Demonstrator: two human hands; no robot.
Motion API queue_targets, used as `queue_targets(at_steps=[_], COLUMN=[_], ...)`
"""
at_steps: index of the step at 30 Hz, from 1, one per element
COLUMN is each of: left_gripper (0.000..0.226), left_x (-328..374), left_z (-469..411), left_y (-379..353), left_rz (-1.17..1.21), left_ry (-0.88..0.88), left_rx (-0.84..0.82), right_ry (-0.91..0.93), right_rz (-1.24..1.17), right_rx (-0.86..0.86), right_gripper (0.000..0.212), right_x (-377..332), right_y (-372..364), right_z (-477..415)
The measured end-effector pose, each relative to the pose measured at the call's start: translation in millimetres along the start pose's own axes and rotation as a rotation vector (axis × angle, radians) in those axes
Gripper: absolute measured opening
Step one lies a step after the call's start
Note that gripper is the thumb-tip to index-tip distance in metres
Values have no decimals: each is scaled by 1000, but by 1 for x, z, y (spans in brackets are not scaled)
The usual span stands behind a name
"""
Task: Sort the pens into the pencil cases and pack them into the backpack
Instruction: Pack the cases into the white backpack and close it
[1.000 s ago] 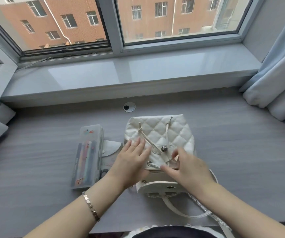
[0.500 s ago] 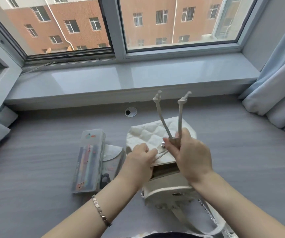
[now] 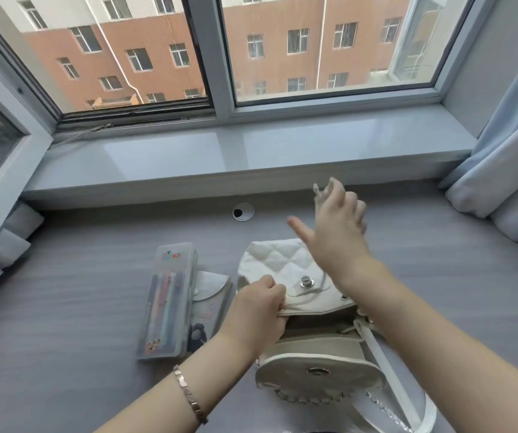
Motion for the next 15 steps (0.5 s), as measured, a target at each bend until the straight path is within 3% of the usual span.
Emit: queue_targets(at_steps=[1, 3, 5, 9, 11, 13, 15], left_gripper=[6, 21, 23, 43, 37, 29, 23], left_x=[3, 10, 14, 24, 34, 34, 26], left_z=[-2, -12, -24, -45, -55, -69, -87], left_y=[1, 3, 11, 23, 27, 33, 44], left_rz=[20, 64, 126, 168, 137, 34, -42], left_ry=[7, 34, 190, 268, 297, 324, 366], left_rx=[15, 101, 92, 94, 80, 70, 105], right_ry=[91, 378, 547, 315, 328, 439, 549], right_rz=[30, -132, -181, 136, 226, 292, 380], right_rx=[87, 212, 81, -428, -477, -423, -416], right_gripper=[68, 43, 21, 45, 33, 19, 41], right_x=[7, 19, 37, 60, 57, 48, 45], right_y=[-5, -8, -12, -15, -19, -19, -15], right_z=[16, 52, 84, 95, 83, 76, 70])
Point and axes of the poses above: each hand's wrist, its own z-axis away from the middle knuckle, its own y-axis out of the back of the hand, x = y × z, the point moved 1 cm from there along -z, towards the middle knuckle, and after that the axes turned 4 degrees about x, right-handed, at the moved point
